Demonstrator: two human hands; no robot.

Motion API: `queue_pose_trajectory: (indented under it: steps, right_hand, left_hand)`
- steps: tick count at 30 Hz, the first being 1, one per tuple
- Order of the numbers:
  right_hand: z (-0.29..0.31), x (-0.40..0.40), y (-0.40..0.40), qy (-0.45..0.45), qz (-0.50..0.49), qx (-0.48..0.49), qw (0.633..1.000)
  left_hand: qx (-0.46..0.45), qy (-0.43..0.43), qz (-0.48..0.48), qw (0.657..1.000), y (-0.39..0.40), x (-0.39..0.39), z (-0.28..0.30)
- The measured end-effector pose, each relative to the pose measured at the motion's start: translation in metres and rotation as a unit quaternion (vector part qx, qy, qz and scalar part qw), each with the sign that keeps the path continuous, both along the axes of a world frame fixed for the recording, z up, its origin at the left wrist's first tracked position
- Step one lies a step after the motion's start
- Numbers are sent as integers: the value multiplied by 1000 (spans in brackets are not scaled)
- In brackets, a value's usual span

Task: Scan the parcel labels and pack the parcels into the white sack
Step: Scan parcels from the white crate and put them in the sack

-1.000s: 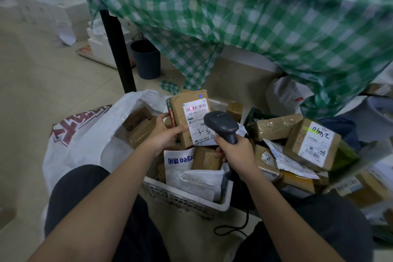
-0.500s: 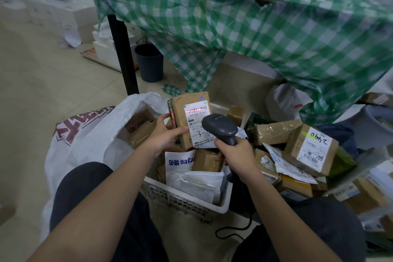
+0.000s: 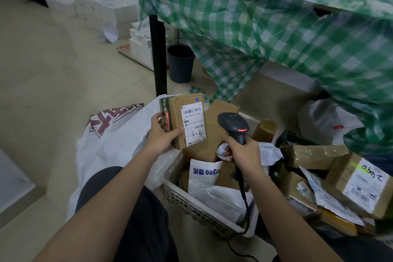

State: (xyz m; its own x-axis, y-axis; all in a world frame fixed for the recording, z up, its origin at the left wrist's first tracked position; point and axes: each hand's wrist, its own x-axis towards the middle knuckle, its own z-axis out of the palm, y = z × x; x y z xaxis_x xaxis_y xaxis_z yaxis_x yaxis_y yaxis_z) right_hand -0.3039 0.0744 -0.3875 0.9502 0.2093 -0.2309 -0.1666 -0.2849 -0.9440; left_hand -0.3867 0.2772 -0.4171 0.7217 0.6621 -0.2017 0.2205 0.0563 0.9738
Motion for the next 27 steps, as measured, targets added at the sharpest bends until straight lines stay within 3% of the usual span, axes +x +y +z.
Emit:
queue_pose_trajectory:
  steps: [5, 9, 14, 18, 20, 22, 25, 27]
  right_hand:
    - [-16, 15, 36, 16, 14, -7, 1000]
    - [-27, 31, 53, 17, 26, -16, 999]
    - [-43, 47, 71, 19, 34, -27, 999]
    - [-59, 56, 94, 36, 57, -43, 997]
    - [-64, 57, 105, 40, 65, -45, 996]
    - [-67, 58, 114, 40, 75, -47, 995]
    - [-71, 60, 127, 41, 82, -52, 994]
    - [-73, 61, 133, 44, 89, -55, 994]
  left_hand:
    - [123, 60, 18, 991, 56, 20, -8]
    - [213, 140, -31, 967, 84, 58, -36]
    - [246, 247, -93, 933, 103, 72, -82]
    - [417, 324, -136, 838, 119, 58, -108]
    - [514, 369, -111, 766, 134, 51, -110]
    - [555, 401, -72, 726, 153, 45, -114]
    - [550, 382, -28, 742, 171, 42, -118]
    - [513, 417, -77, 746, 175, 42, -125]
